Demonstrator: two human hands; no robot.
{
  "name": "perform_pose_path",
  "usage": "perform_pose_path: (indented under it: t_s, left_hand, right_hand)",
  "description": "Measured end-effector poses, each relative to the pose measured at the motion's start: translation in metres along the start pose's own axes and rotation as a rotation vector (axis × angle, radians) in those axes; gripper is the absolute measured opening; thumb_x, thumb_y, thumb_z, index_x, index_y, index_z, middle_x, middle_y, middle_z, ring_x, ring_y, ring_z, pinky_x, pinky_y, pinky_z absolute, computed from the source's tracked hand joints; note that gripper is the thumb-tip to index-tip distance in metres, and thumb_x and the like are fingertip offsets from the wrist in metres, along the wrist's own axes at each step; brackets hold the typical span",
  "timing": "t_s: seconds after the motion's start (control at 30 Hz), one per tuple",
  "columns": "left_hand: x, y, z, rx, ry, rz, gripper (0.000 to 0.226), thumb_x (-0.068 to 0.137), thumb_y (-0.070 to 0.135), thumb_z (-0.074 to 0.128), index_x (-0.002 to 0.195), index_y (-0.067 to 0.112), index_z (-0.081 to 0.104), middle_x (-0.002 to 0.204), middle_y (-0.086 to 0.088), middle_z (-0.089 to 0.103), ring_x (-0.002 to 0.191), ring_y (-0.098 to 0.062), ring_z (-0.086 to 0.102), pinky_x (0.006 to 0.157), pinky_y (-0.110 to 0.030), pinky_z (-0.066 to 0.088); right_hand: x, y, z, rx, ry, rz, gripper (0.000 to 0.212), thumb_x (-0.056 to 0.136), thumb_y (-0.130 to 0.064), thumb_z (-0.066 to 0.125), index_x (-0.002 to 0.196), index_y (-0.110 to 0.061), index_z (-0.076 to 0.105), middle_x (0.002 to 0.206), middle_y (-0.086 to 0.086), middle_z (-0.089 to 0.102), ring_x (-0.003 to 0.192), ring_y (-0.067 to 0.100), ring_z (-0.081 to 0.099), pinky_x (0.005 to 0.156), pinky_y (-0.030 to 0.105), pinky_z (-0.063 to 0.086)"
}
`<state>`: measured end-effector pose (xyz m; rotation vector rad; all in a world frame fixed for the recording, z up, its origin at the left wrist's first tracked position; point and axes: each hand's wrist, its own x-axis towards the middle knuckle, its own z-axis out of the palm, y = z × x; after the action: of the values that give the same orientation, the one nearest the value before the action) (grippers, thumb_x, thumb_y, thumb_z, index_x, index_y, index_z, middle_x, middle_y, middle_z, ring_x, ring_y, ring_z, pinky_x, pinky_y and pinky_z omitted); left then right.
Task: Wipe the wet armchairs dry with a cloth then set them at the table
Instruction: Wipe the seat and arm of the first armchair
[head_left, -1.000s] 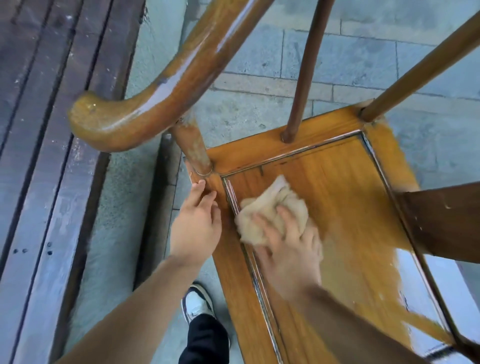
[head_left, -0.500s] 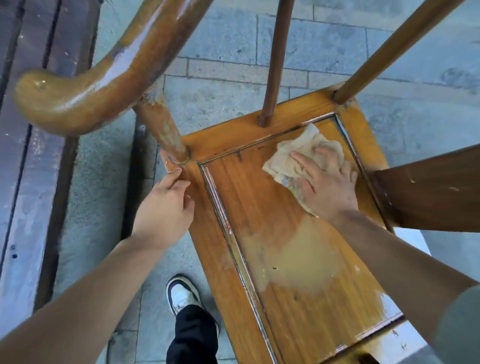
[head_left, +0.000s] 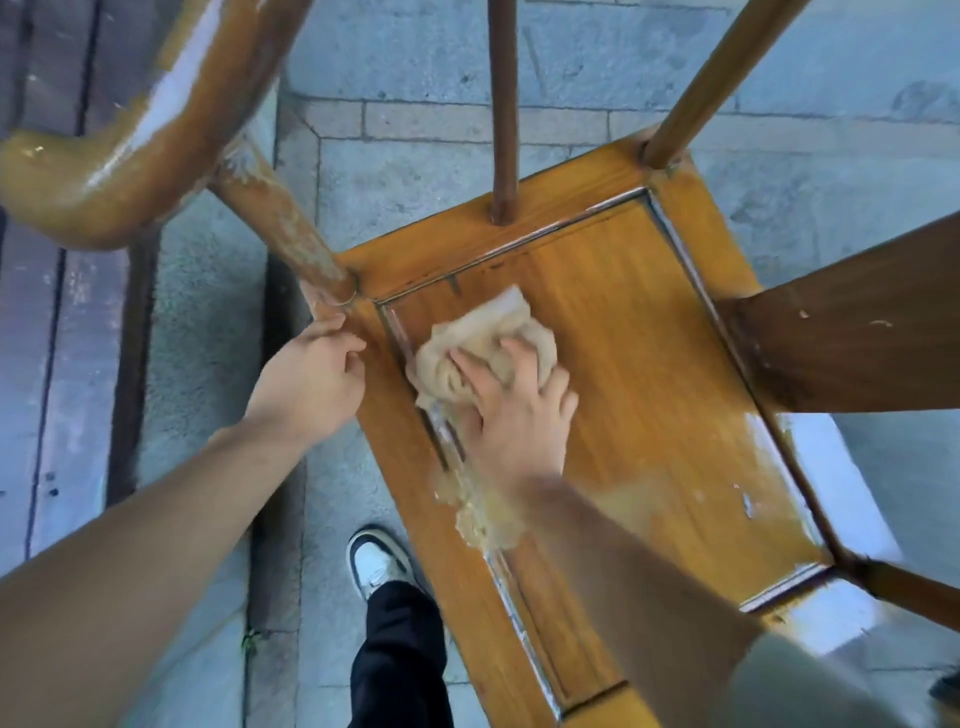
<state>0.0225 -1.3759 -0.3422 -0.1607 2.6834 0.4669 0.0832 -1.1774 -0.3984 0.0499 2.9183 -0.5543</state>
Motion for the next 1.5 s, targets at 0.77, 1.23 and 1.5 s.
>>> perform_pose_path:
  t_s: [0.77,1.23,1.5]
  left_hand:
    - [-0.094,0.025,0.056,-0.382,0.394,-0.097,0.013,0.095,0.013,0.06,0.095,0.012,0.073,0.083,-0.002,0.071,0.073,-0.016,0.064,0.072,-0.019,0.049]
    - [-0.085,0.022,0.078,-0.485,0.291,-0.071,0.039,0.095,-0.002,0.041,0.126,0.007,0.062,0.122,-0.009,0.063,0.112,-0.022,0.058,0.094,-0.017,0.037]
    - [-0.119,0.025,0.092,-0.456,0.207,-0.077,0.033,0.102,0.014,0.046,0.132,0.004,0.054,0.127,-0.013,0.054,0.111,-0.03,0.057,0.092,-0.029,0.04]
  right_hand:
    - [-0.022,0.059,-0.041,-0.187,-0.342,-0.897,0.052,0.089,-0.046,0.049,0.138,-0.061,0.043,0.144,-0.004,0.039,0.106,0.026,0.039,0.077,0.04,0.034]
    - [0.062,-0.006,-0.013,-0.201,-0.068,-0.411,0.051,0.092,-0.031,0.057,0.138,-0.052,0.05,0.141,0.0,0.039,0.106,0.032,0.036,0.082,0.039,0.026]
    - [-0.1,0.068,-0.038,-0.268,-0.402,-0.59,0.068,0.074,-0.025,0.081,0.132,-0.048,0.054,0.141,0.003,0.042,0.105,0.034,0.042,0.079,0.043,0.041]
